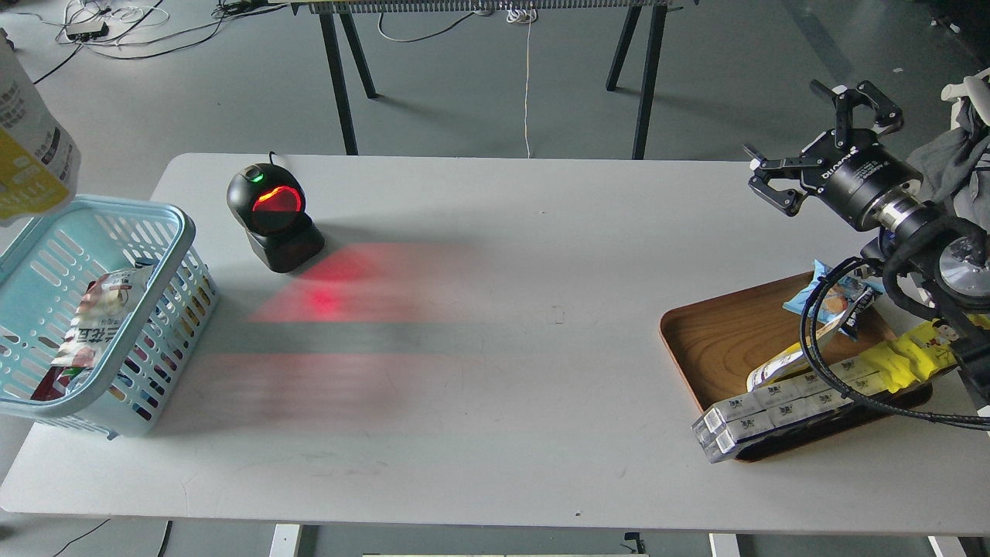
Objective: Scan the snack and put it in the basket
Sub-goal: 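Lift the yellow bag with the left gripper and drop it into the blue basket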
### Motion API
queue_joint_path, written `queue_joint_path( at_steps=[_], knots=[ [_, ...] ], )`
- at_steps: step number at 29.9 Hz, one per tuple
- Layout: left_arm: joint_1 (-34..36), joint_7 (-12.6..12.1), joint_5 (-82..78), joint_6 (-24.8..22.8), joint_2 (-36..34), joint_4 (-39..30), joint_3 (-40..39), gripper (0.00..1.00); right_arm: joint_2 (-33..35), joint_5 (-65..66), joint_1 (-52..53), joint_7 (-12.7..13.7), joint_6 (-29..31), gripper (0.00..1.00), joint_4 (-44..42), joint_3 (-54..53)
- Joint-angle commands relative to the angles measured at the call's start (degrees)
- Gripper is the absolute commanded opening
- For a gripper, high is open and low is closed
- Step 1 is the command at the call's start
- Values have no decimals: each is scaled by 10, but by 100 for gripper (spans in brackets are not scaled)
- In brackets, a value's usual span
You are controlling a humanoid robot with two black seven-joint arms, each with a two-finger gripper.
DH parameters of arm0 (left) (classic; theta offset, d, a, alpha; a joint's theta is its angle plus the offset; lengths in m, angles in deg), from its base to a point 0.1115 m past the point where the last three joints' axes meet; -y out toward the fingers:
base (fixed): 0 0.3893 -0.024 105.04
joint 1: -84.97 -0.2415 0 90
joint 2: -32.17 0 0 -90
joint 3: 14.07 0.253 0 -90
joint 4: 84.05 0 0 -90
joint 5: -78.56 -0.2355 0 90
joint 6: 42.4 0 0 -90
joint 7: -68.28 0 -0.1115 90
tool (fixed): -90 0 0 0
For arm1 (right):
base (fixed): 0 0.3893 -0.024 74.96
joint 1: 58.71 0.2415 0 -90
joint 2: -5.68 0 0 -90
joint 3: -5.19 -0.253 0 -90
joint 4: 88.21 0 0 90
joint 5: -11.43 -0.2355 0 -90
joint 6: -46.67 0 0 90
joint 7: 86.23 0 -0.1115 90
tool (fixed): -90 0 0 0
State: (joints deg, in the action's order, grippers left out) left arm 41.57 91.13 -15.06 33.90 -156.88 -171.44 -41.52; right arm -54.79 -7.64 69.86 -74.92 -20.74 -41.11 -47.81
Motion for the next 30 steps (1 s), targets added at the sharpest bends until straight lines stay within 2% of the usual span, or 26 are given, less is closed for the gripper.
queue_joint_path(
  at_steps=[1,18,30],
  knots=[
    [0,1,0,25,-8,1,41,0,0,0,-1,0,0,100,0,0],
    [-1,-3,0,169,-5,10,252,0,0,0,-4,0,1,100,0,6],
    [-1,-4,0,235,5,10,321,0,-11,0,-4,0,1,100,-1,5]
  ],
)
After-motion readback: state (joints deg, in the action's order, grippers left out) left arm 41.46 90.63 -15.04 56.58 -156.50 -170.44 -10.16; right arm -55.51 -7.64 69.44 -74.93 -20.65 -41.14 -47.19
